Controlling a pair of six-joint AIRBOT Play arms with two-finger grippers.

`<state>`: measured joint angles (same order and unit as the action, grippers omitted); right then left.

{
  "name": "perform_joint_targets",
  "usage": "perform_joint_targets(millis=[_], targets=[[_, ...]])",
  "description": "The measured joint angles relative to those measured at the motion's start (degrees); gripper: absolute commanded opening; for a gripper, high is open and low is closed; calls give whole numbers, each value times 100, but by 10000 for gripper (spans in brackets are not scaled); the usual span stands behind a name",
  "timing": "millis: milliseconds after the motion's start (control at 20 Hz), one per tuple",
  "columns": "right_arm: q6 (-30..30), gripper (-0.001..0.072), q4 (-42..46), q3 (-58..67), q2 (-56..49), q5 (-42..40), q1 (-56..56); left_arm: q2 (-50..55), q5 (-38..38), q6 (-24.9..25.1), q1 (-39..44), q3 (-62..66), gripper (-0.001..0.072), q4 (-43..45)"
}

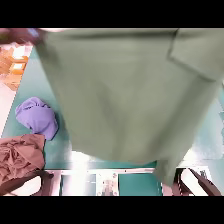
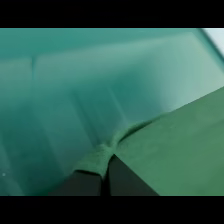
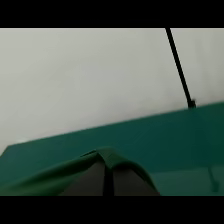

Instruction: Fold the shirts.

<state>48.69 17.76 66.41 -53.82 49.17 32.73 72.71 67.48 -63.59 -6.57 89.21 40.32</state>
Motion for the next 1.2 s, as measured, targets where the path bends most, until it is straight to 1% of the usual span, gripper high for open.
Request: perform_joint_targets(millis=[100,250,350,500,650,800,900,1000,1200], targets=[[-197,19,9,-374,-846,-433,-372,748,-256,170,173,-184,24,-76],[-323,19,-131,-367,-2201,-761,-656,1797,-741,254,254,-219,24,-140],[-236,19,-271,-59,-3042,-800,-734,2310,-951,229,245,-52,24,-157],[72,19,-328,678,-4009,-564,-787,2758,-1202,138,238,378,24,-186],[457,18,-11,1196,-4452,-238,-756,2942,-1193,-46,236,643,24,-63],[809,19,734,1386,-4623,269,-629,3012,-651,-472,240,695,24,505],[977,18,1298,1366,-4673,586,-570,3034,-184,-778,243,535,24,918],[1091,18,1707,1257,-4693,785,-538,3045,101,-1008,243,243,24,1154],[1209,18,2155,986,-4715,960,-516,3056,328,-1228,243,-407,24,1279]])
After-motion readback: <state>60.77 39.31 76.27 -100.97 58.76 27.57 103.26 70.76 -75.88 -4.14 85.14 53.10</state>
